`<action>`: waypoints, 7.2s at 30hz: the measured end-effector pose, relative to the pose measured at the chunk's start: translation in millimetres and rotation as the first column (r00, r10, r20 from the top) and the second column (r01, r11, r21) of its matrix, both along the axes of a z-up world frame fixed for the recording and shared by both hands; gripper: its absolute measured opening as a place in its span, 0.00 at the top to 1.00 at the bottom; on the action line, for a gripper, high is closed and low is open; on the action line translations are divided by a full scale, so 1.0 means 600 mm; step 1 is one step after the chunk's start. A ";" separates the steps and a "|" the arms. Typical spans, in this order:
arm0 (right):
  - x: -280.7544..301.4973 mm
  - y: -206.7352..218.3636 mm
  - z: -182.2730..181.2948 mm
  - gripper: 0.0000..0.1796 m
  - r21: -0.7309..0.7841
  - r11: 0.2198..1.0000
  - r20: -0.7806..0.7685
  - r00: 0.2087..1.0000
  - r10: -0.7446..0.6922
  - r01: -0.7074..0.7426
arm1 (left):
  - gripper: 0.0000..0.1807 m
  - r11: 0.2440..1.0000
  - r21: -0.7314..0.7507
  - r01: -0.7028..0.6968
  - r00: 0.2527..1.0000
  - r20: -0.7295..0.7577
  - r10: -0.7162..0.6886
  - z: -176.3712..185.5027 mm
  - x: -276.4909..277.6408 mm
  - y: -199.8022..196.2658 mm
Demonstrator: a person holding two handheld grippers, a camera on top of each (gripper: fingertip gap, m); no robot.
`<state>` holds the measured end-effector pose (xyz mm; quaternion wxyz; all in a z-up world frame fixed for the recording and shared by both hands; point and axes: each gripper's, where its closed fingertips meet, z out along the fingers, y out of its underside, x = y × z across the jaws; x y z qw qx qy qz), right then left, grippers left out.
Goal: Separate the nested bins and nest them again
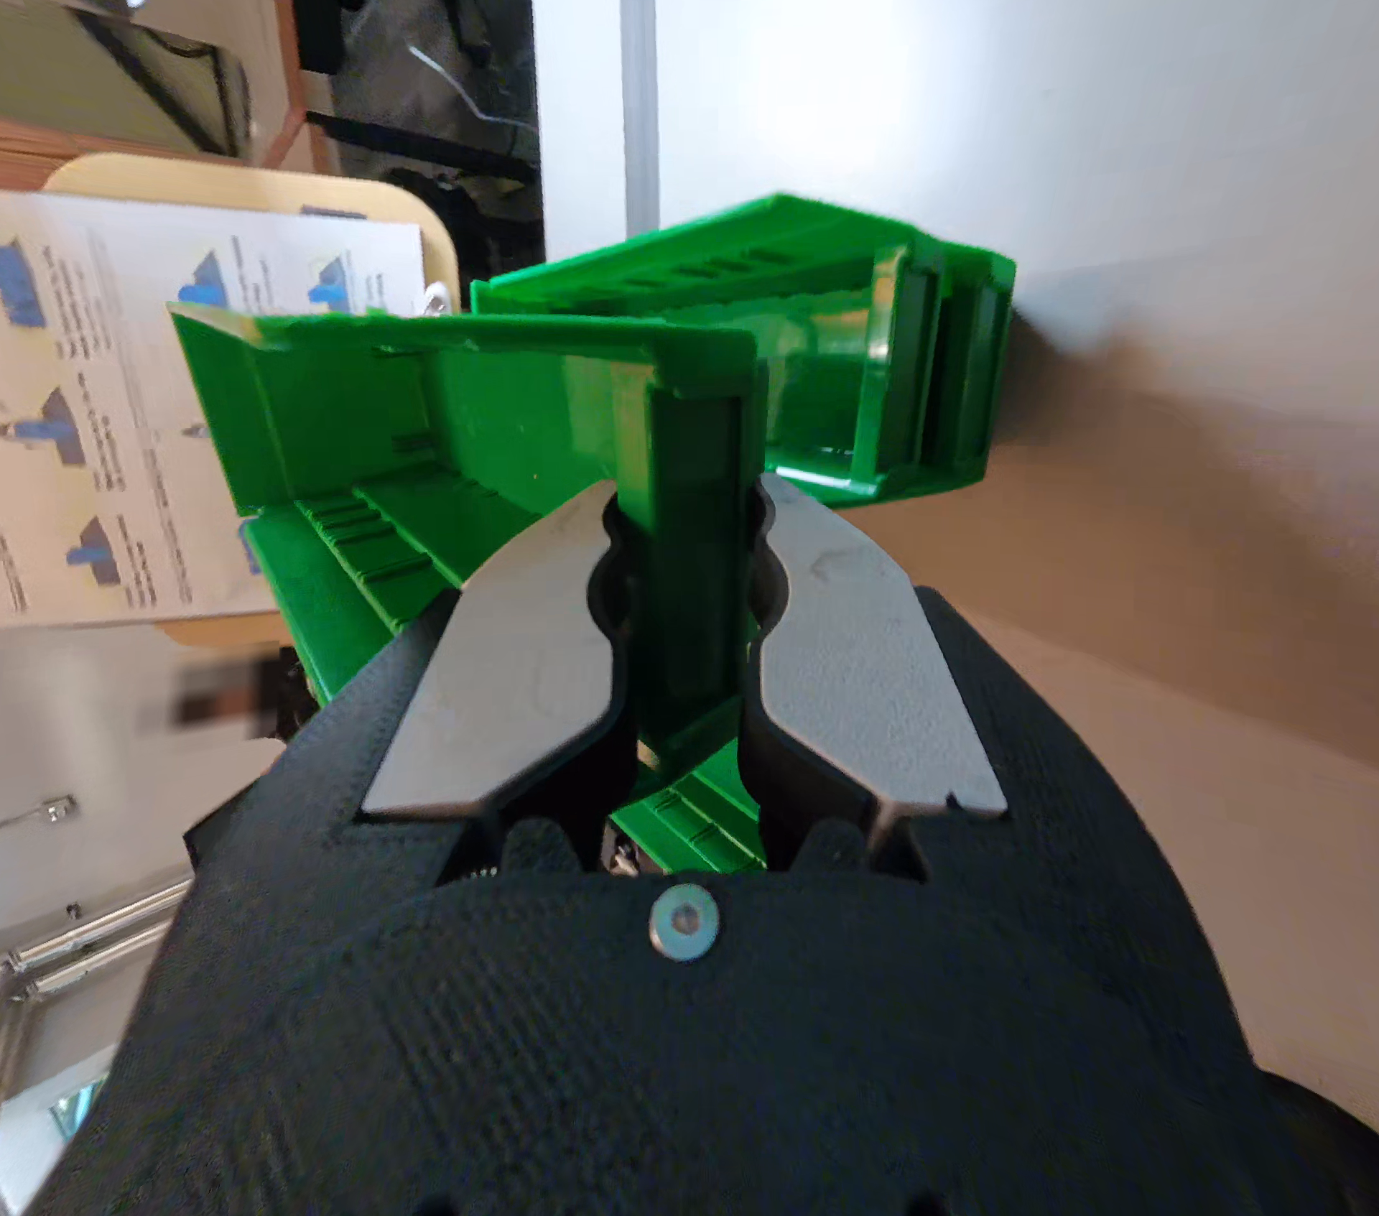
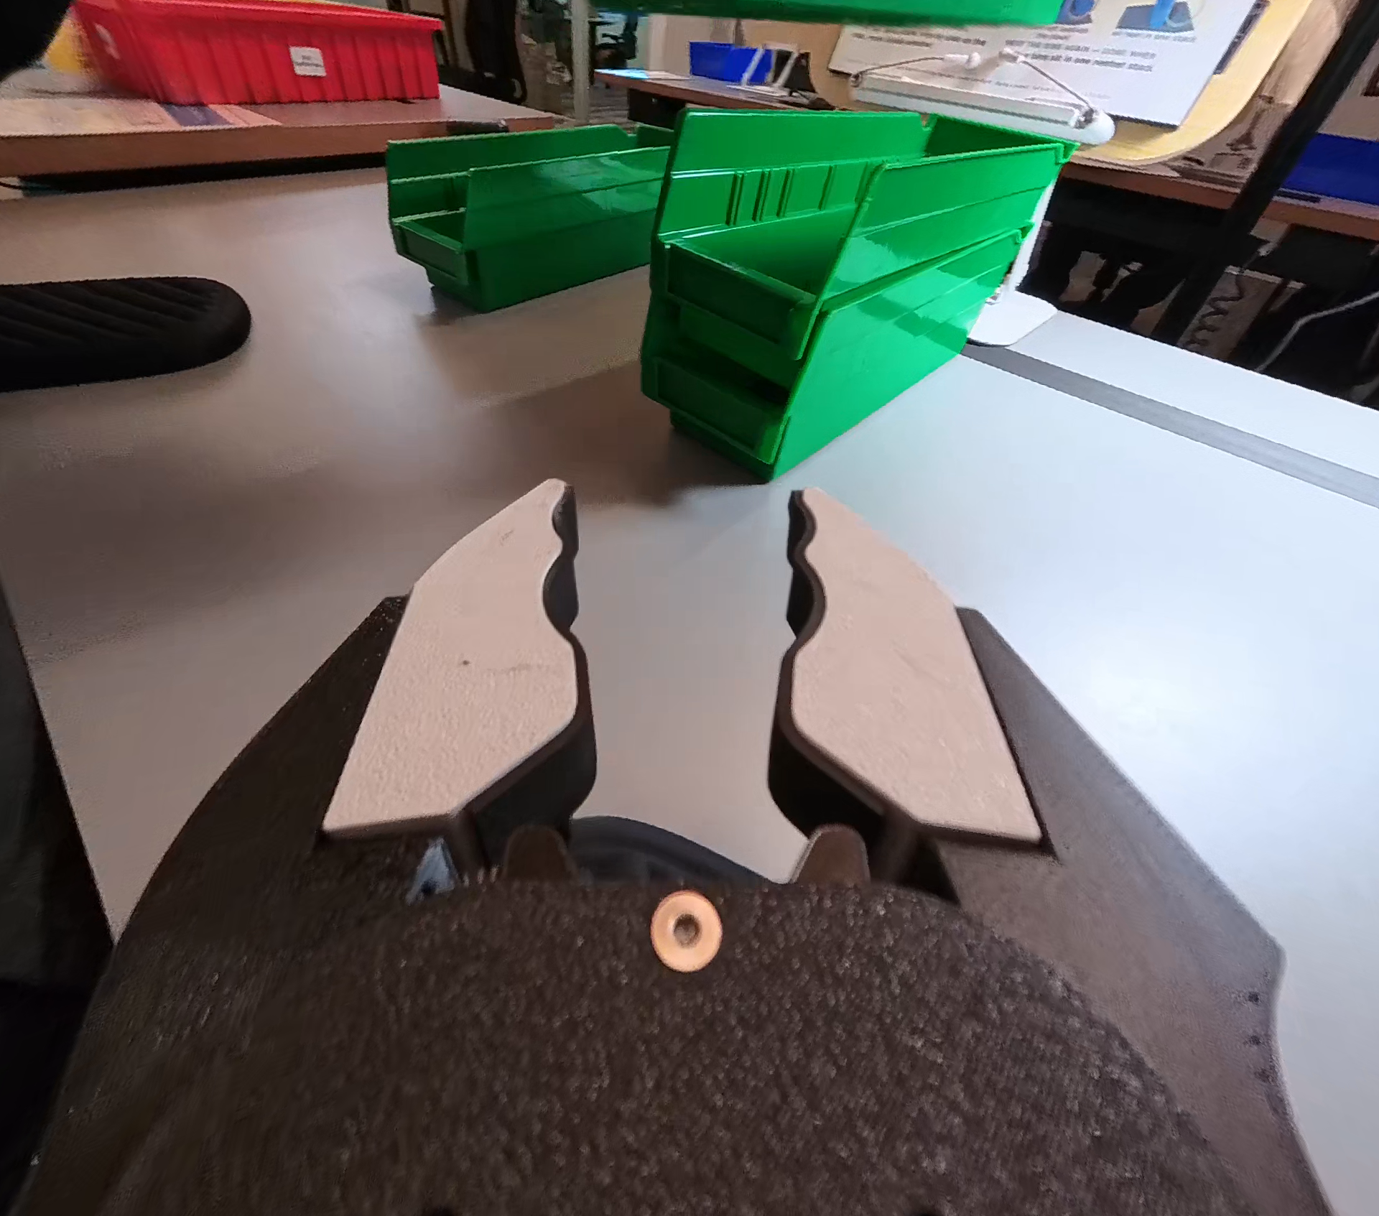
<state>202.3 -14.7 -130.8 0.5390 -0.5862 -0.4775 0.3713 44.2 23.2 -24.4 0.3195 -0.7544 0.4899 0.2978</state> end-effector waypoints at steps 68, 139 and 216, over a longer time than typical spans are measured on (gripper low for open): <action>-0.243 0.036 -0.079 0.94 0.134 0.973 0.272 0.951 0.144 -0.185 | 0.70 0.938 0.084 -0.337 0.853 0.449 0.266 -0.258 -0.368 -0.191; 0.058 0.003 0.074 0.57 0.022 0.982 -0.030 0.982 -0.189 0.190 | 0.83 0.985 -0.148 -0.087 0.995 -0.059 0.079 -0.038 -0.037 0.024; -0.073 -0.057 0.020 0.78 0.047 0.997 0.035 0.997 0.064 -0.065 | 0.82 0.889 0.233 -0.394 0.409 0.911 -0.058 -0.177 -0.256 -0.254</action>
